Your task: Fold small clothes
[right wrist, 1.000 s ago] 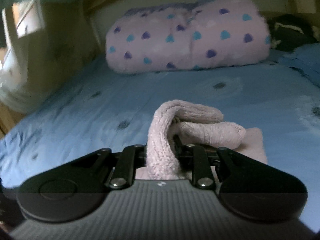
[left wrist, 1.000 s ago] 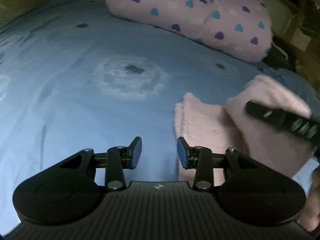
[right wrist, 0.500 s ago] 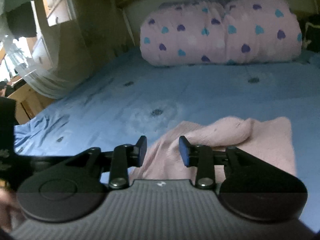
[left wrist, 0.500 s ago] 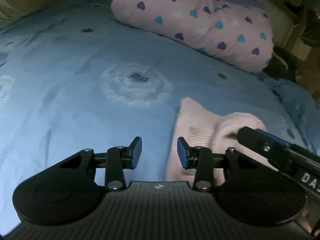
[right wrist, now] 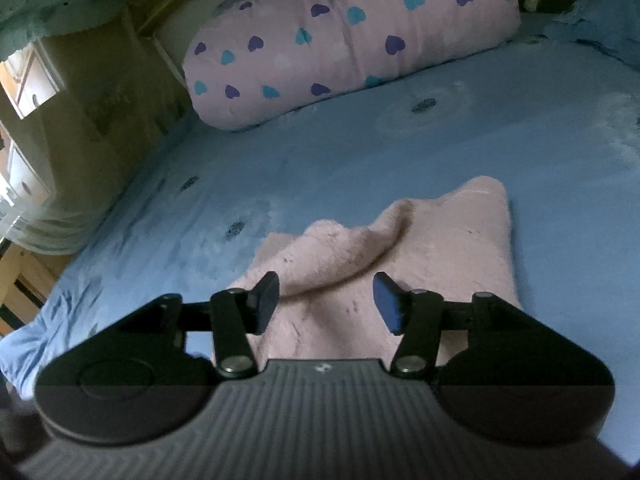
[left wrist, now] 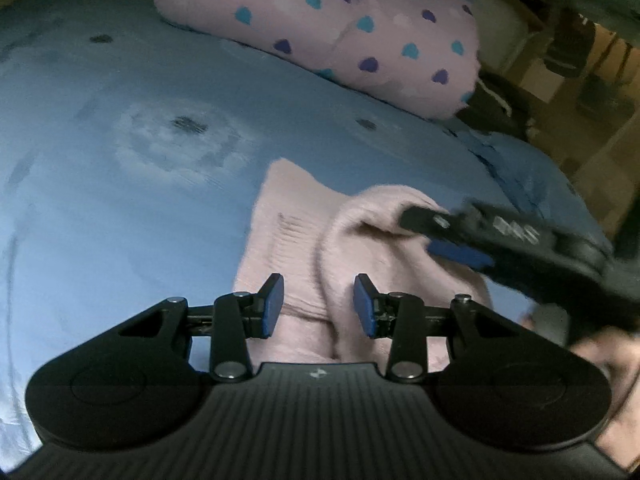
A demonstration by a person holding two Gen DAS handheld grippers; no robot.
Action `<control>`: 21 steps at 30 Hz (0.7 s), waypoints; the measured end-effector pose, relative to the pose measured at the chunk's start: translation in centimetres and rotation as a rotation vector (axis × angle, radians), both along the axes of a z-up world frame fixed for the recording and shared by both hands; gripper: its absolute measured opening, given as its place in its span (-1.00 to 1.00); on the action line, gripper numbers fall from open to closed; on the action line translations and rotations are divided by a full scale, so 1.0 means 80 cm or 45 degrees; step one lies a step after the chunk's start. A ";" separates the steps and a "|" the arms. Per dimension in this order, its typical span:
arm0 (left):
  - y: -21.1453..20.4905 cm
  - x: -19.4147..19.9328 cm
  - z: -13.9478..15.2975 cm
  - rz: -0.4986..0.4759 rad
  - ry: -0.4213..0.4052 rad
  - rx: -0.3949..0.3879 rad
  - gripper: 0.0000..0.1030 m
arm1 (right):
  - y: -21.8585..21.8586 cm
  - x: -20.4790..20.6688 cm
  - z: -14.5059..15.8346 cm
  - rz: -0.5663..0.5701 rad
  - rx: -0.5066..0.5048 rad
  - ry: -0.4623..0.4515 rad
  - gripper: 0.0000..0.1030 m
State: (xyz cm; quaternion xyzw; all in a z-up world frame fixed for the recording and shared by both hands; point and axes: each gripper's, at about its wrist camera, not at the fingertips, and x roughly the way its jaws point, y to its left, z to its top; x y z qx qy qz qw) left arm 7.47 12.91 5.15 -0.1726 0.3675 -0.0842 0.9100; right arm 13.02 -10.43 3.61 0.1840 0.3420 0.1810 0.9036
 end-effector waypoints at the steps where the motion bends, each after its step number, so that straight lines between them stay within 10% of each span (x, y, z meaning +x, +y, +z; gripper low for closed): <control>1: -0.003 0.000 -0.002 -0.016 0.001 -0.002 -0.14 | 0.006 0.006 0.000 0.005 -0.012 0.001 0.11; 6: -0.019 0.000 -0.012 -0.103 0.008 -0.003 -0.14 | 0.023 0.028 -0.003 0.033 -0.061 -0.024 0.11; 8: -0.027 -0.001 -0.017 -0.139 0.014 0.002 -0.24 | 0.028 0.036 -0.004 0.066 -0.074 -0.034 -0.77; 10: -0.032 -0.002 -0.020 -0.150 0.016 0.032 -0.67 | 0.037 0.042 0.000 0.104 -0.125 -0.059 -0.76; 21: 0.023 0.003 -0.026 0.020 0.047 0.048 -0.71 | 0.104 0.077 0.031 0.258 -0.088 -0.176 -0.77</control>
